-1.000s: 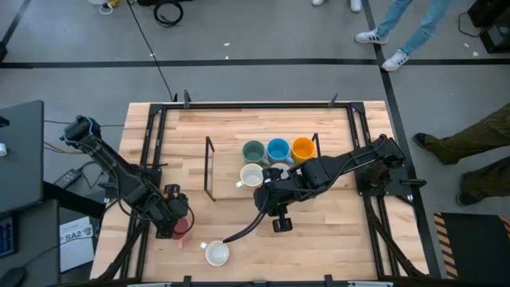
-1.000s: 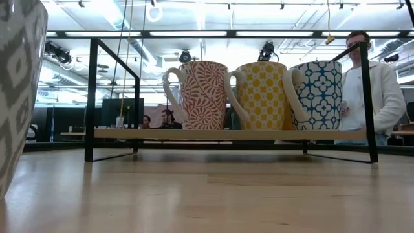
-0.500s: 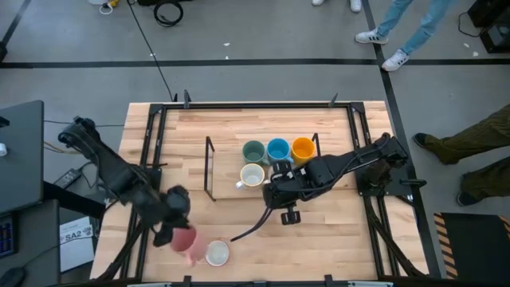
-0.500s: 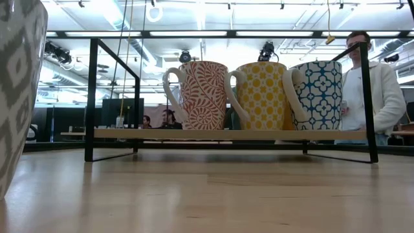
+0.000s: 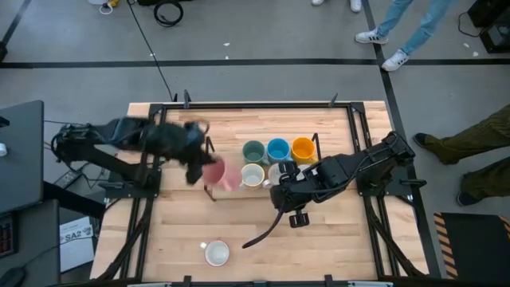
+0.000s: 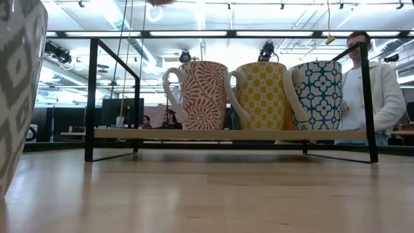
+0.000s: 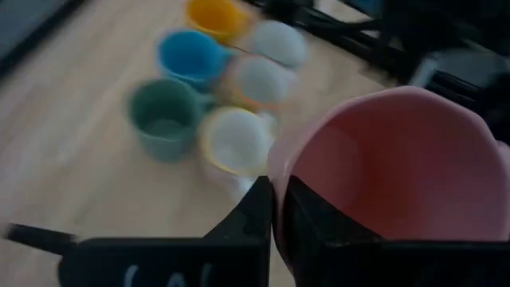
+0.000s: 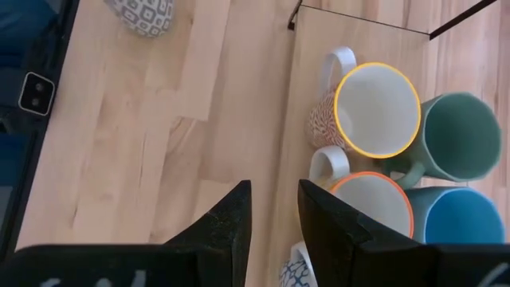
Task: Place coffee mugs
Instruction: Put the pink mug on the shelf
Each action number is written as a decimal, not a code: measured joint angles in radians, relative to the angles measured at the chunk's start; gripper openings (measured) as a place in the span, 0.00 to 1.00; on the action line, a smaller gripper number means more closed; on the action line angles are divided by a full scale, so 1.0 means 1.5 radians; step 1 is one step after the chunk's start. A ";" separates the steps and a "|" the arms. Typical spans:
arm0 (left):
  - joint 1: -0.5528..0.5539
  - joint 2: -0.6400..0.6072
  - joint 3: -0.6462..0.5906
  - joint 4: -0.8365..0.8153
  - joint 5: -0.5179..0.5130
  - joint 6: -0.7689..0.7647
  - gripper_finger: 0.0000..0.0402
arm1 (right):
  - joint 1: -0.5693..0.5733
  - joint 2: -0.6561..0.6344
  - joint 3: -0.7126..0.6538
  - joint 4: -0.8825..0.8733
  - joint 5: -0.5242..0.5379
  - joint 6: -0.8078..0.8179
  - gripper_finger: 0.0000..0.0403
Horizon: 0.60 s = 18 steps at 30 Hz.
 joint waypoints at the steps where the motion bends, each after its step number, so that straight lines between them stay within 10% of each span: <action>1: 0.031 0.012 0.015 -0.011 0.014 0.013 0.06 | 0.001 -0.001 0.000 0.000 -0.002 0.000 0.27; 18: 0.266 0.278 0.141 -0.210 0.061 0.138 0.06 | 0.040 -0.001 0.000 -0.026 -0.002 -0.015 0.27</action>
